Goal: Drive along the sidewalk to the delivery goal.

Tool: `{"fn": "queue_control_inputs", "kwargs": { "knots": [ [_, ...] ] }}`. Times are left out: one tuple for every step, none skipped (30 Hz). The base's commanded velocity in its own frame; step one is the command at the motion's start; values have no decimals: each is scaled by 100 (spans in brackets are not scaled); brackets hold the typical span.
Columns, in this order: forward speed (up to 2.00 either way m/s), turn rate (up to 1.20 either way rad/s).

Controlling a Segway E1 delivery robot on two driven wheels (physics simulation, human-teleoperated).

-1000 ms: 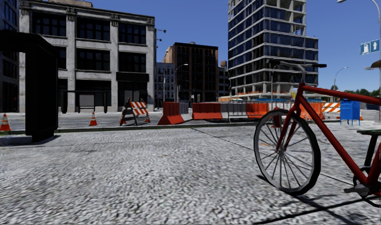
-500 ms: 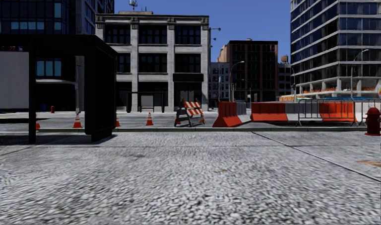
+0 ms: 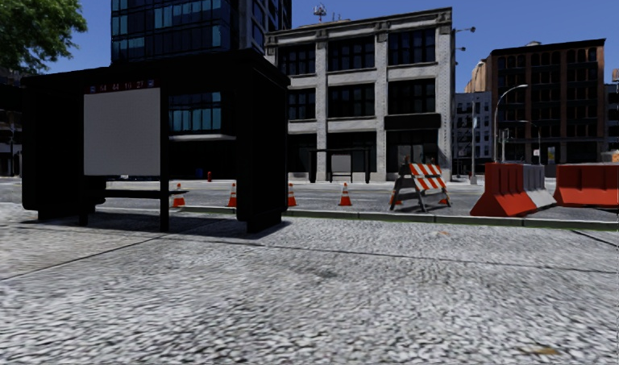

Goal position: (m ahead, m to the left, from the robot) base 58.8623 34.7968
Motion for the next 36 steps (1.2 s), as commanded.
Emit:
{"fn": "queue_control_inputs", "kwargs": {
  "knots": [
    [146,76],
    [147,76],
    [148,76],
    [148,76],
    [149,76],
    [149,76],
    [150,76],
    [150,76],
    [151,76],
    [153,76],
    [153,76],
    [154,76],
    [154,76],
    [154,76],
    [155,76],
    [156,76],
    [156,76],
    [156,76],
    [156,76],
    [157,76],
    [158,76],
    [158,76],
    [159,76],
    [160,76],
    [161,76],
    [162,76],
    [162,76],
    [162,76],
    [163,76],
    [166,76],
    [166,76],
    [166,76],
    [166,76],
    [166,76],
    [166,76],
    [166,76]
  ]
}}
